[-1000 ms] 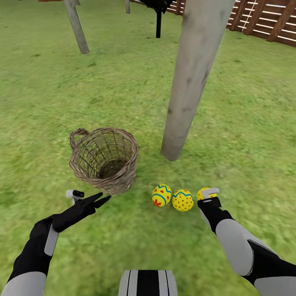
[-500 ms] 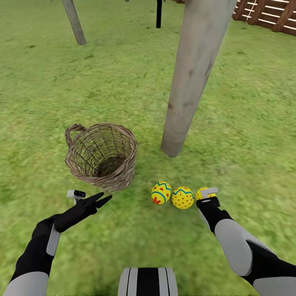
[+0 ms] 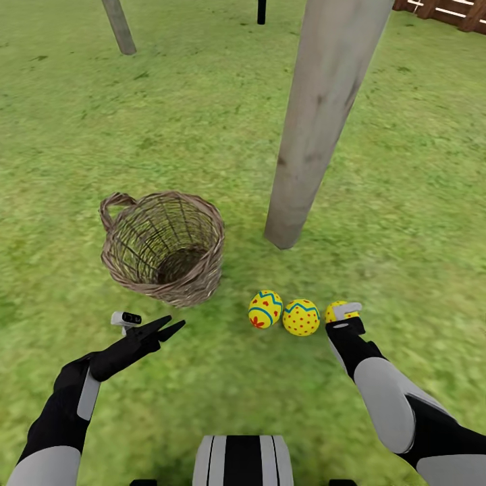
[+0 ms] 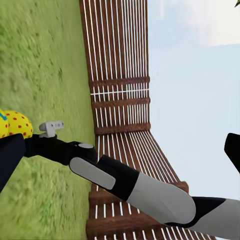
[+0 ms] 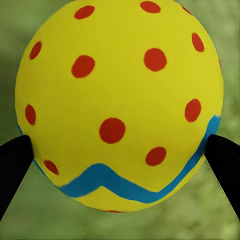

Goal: Take the three Easter eggs out of the wicker basket on the lawn in the garden, then place them on the lawn next to a single tree (choose any tree) so that all three eggs are next to the same tree and none are left in the basket.

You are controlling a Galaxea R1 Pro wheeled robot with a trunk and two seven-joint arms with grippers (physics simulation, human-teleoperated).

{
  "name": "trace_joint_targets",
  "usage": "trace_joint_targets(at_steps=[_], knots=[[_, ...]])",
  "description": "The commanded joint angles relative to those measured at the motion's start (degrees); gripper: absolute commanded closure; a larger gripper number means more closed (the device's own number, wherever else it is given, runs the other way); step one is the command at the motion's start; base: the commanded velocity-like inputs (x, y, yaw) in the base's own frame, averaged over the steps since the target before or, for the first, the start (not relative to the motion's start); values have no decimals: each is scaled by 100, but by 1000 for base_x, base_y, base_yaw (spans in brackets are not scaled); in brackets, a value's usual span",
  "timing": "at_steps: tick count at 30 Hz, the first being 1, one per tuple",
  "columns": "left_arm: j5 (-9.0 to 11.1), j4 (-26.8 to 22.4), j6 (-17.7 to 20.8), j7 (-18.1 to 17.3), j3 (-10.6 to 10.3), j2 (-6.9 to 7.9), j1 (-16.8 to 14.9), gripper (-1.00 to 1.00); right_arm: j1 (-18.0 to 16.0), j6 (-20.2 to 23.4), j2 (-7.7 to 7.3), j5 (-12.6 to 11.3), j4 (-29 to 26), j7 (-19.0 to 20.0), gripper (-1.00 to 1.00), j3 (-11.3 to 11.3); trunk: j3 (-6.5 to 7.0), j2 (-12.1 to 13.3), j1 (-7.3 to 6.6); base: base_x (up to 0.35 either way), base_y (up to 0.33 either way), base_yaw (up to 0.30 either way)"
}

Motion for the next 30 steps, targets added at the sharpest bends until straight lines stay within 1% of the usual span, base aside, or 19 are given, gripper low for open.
trace_joint_targets(at_steps=[1, 2, 3, 9, 14, 23, 26, 29, 30], knots=[[-3, 3, 63, -22, 1, 1, -1, -100, 1, 13, 8, -49, 270, 19, 100, -47, -4, 0, 1, 0, 0, 0], [-3, 4, 64, -22, 1, 1, -3, -100, 1, 13, 11, -49, 270, 23, 100, -47, -4, 0, 1, 0, 0, 0], [-3, 4, 64, -22, 1, 1, -4, -100, 1, 11, 15, -49, 271, 26, -100, -47, -4, 0, 1, 0, 0, 0], [-8, 5, 61, -22, 1, 1, -3, -100, -1, -4, 20, -41, 270, 45, -100, -47, -4, 0, 1, 0, 0, 0], [-12, 5, 65, -22, -5, -8, -4, -100, -2, -9, 8, -41, 270, 45, -100, -47, 107, 6, -12, 0, 0, 0], [-20, 5, 73, 10, -15, -8, -2, -100, 1, -18, 31, -41, 219, 28, -100, -47, 307, 18, -35, 0, 0, 0], [-27, -6, 75, 11, -17, 7, -1, -100, 0, 17, 31, -52, -111, 36, -100, -60, 373, 22, -43, 0, 0, 0], [-37, -129, 85, 19, -11, 75, -4, -100, 0, 79, 31, -44, -689, 43, -100, -62, 440, 26, -51, 0, 0, 0], [-43, -230, 110, 25, -9, 91, -11, -100, 0, 455, 31, -43, -936, 47, -100, -49, 462, 28, -53, 0, 0, 0]])
